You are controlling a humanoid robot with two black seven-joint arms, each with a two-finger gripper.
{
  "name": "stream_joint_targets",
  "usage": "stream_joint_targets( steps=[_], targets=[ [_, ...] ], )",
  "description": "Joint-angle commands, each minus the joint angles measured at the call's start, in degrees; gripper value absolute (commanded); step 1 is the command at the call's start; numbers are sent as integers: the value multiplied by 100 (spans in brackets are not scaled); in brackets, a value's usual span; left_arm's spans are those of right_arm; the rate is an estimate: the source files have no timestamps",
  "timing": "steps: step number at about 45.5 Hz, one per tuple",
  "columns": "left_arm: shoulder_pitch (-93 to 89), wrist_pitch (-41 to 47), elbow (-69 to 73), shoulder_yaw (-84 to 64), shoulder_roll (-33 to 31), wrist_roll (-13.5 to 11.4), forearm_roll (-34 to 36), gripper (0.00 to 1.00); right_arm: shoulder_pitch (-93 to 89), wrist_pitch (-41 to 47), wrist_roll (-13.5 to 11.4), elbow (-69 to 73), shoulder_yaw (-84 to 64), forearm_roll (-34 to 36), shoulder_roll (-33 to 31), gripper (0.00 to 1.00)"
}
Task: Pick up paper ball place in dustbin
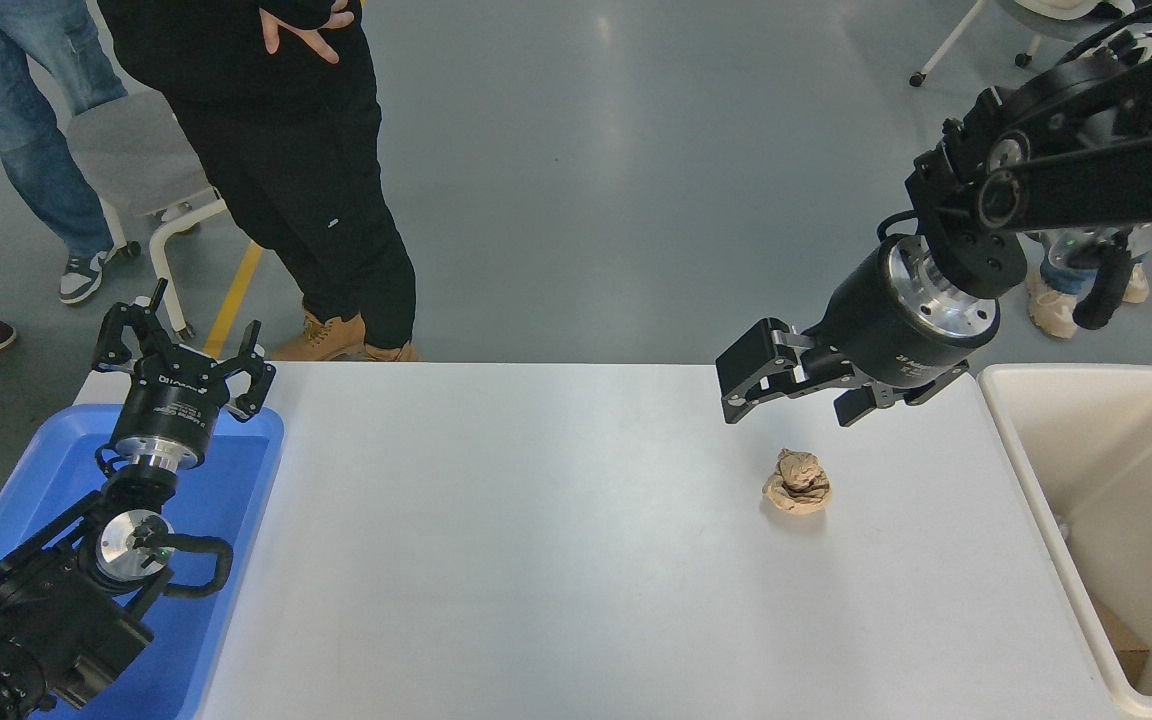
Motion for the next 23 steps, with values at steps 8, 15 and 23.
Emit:
stream_joint_targets(
  steps=[8, 15, 23],
  targets=[
    [2, 0, 2, 0, 0, -6, 1, 99, -108, 0, 0, -128, 2, 0, 60, 100],
    [-6, 0, -7, 0, 0, 3, 1, 99, -249, 0, 0, -286, 2, 0, 69, 100],
    [2, 0, 2, 0, 0, 3, 1, 99, -266, 0, 0, -295, -6, 0, 95, 100]
  ],
)
